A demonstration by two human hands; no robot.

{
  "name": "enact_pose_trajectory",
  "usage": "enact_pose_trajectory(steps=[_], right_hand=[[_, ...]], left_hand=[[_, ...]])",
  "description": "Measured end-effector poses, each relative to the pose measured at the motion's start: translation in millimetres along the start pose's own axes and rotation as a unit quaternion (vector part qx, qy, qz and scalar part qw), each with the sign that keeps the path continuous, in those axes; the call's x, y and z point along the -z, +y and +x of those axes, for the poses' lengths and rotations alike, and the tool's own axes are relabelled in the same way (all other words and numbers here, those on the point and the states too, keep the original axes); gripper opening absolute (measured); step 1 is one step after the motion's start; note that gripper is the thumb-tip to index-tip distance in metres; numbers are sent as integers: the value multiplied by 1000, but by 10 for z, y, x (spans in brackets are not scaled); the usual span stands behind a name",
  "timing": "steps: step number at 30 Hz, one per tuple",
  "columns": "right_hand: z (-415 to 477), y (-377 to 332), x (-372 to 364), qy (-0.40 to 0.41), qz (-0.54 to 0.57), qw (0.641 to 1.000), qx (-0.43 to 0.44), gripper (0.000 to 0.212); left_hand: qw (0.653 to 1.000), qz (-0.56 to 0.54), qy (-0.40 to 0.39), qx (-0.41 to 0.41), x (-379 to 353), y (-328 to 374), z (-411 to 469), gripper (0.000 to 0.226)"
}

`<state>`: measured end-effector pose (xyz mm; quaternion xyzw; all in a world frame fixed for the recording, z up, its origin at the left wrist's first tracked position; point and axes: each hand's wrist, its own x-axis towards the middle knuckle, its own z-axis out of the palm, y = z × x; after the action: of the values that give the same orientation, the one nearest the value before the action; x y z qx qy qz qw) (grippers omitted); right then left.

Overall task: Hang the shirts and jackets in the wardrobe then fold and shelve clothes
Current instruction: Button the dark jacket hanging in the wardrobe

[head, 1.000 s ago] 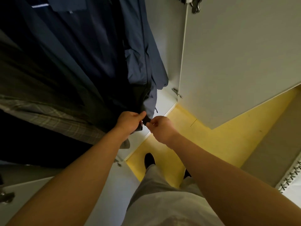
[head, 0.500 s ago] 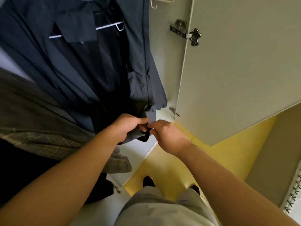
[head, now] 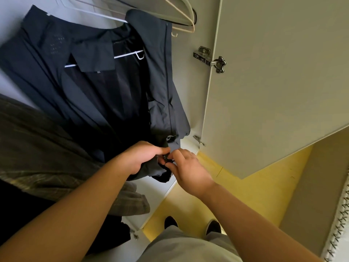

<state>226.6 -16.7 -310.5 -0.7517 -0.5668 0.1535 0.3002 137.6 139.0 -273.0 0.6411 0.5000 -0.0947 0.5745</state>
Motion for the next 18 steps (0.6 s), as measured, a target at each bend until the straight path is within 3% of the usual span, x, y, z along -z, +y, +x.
enact_pose_trajectory(steps=[4,10,14,18], right_hand=[[3,-57,11,75,-8,997,28,16],[6,-106,-58,141,-20,989,40,11],[10,-122,-108,163,-27,985,42,10],[59,-87,-159,176,-45,982,44,10]], left_hand=[[999,-14,-23,-18,31,16,-39,27],[998,-17,-49,-41,215,-16,-115,48],[992,-86,-47,-73,353,-107,-155,18],[992,0,-59,-110,440,-121,-154,37]])
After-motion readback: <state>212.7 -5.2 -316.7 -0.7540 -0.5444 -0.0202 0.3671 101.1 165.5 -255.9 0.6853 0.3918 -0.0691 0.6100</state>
